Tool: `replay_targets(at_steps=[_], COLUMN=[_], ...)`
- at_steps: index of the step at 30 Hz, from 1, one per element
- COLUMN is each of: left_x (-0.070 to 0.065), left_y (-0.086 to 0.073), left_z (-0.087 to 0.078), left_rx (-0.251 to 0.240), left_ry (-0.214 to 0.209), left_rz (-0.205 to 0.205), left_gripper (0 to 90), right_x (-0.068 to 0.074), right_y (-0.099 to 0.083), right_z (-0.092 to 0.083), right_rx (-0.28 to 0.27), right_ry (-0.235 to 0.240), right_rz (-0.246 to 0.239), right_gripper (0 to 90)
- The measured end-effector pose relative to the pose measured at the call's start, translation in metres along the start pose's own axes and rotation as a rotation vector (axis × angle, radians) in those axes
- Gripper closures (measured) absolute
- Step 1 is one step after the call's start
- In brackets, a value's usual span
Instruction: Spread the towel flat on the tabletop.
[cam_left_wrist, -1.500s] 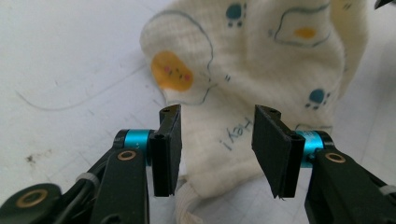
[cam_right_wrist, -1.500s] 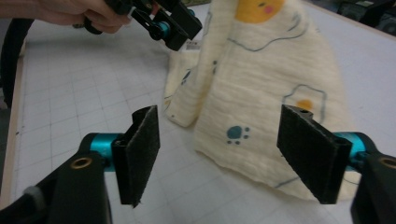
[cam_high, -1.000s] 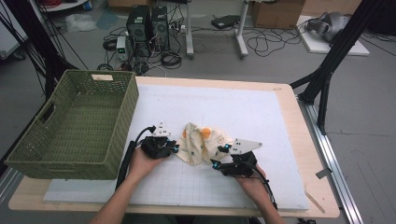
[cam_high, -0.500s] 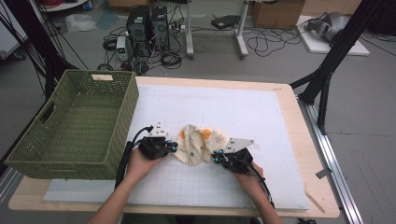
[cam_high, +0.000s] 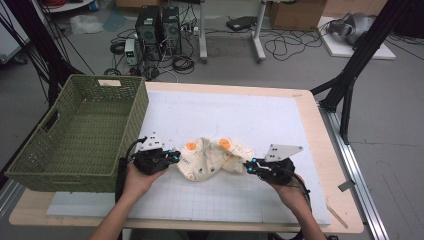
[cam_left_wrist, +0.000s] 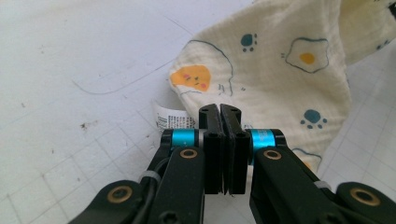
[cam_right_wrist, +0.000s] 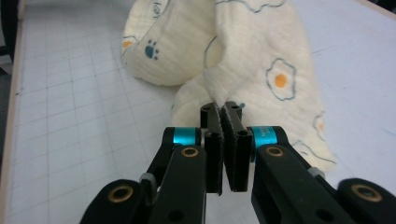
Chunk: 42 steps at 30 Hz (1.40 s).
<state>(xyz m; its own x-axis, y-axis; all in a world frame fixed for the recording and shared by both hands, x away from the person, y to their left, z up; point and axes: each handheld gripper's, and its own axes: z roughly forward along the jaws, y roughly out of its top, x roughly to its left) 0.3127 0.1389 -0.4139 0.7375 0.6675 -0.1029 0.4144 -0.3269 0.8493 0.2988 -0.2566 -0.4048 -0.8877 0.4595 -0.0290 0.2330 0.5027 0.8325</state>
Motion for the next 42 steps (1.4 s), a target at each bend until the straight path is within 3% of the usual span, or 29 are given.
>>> replay_targets(at_steps=[7, 10, 13, 18, 23, 29, 32, 36, 38, 42], left_x=[-0.003, -0.002, 0.001, 0.008, 0.015, 0.016, 0.012, 0.006, 0.003, -0.001], left_y=[0.006, 0.007, 0.007, 0.003, -0.002, -0.004, -0.003, -0.002, -0.002, -0.007], left_z=[-0.009, -0.01, -0.003, 0.018, 0.032, 0.03, 0.024, 0.018, 0.019, 0.027], left_rx=[-0.049, -0.066, -0.061, -0.023, 0.024, 0.014, -0.003, 0.002, 0.012, 0.057], left_ry=[0.007, 0.017, 0.045, 0.093, 0.138, 0.14, 0.117, 0.076, 0.048, 0.035], left_rz=[-0.02, -0.032, -0.049, -0.066, -0.076, -0.083, -0.069, -0.037, -0.032, -0.007], left_gripper=[87.7, 87.7, 87.6, 87.5, 87.3, 82.7, 71.9, 64.6, 62.1, 59.2], right_x=[-0.02, -0.036, -0.043, -0.054, -0.057, -0.053, -0.041, -0.025, -0.022, -0.009], right_y=[0.003, 0.003, 0.0, -0.011, -0.019, -0.025, -0.024, -0.025, -0.025, -0.023], right_z=[-0.028, -0.037, -0.035, -0.005, 0.0, -0.01, -0.022, -0.03, -0.03, -0.02], right_rx=[0.024, 0.037, 0.053, 0.116, 0.119, 0.072, 0.017, -0.019, -0.02, -0.013], right_ry=[-0.011, -0.035, -0.04, -0.05, -0.06, -0.071, -0.088, -0.104, -0.106, -0.077], right_rz=[0.008, 0.044, 0.073, 0.112, 0.131, 0.157, 0.135, 0.107, 0.09, 0.037], right_gripper=[87.9, 87.8, 87.8, 87.5, 84.7, 73.3, 66.5, 60.2, 58.8, 53.9])
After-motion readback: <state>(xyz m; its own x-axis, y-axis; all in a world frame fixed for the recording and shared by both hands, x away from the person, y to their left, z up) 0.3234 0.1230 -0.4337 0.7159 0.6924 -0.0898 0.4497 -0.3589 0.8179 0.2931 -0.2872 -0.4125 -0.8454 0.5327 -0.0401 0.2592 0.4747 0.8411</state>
